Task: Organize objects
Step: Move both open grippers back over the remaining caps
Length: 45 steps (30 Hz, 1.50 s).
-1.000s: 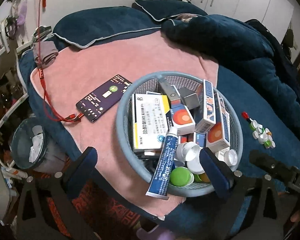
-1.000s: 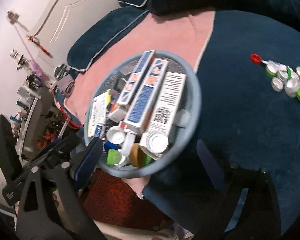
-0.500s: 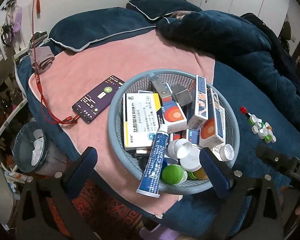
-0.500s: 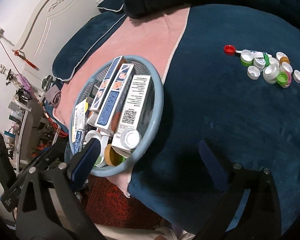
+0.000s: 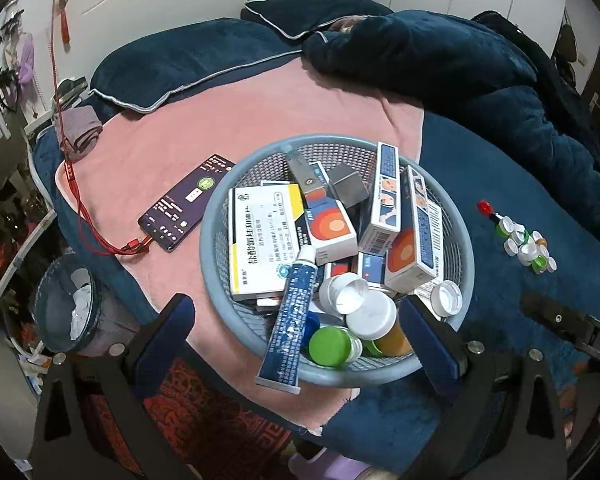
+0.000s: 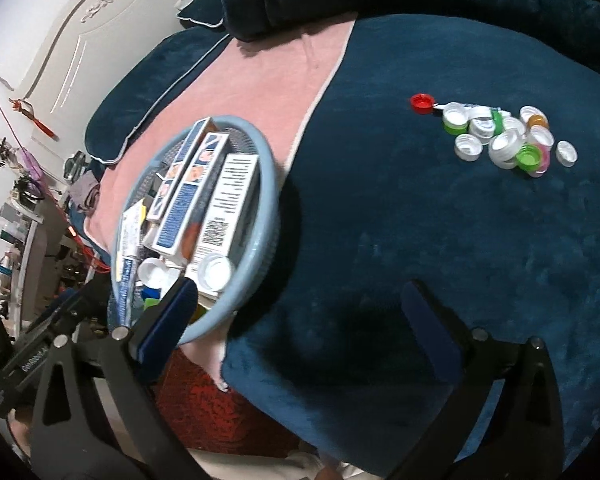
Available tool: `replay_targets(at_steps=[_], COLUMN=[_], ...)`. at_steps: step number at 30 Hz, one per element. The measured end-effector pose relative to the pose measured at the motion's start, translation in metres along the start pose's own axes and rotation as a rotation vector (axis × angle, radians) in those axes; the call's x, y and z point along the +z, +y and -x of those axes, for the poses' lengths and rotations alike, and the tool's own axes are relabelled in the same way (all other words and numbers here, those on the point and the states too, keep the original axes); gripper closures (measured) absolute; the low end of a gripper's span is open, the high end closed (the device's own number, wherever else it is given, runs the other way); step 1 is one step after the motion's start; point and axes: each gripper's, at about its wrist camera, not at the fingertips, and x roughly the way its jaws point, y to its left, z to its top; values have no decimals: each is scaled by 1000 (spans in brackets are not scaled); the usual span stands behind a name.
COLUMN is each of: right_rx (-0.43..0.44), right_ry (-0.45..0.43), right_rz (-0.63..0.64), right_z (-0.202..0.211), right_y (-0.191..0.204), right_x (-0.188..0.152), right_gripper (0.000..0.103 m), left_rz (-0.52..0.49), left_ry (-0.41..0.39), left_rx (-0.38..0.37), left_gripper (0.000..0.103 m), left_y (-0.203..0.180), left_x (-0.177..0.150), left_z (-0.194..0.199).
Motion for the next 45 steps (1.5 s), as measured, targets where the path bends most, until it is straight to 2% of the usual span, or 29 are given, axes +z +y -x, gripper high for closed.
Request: replay_targets(at_steps=[21,45], right_rx=[-59,-124], right_ry=[-21,-80], right_rz=[-71,-267], right_z=[24,71], right_y=[-55,-165], right_x=[-7,-31], right_gripper=[0,0], left_rz=[-138,-390], left_ry=[9,40], left_rx=[-34,-126], left_gripper=[1,1], left_y=[-68,-218], left_x=[4,-12], left_z=[-4,-8])
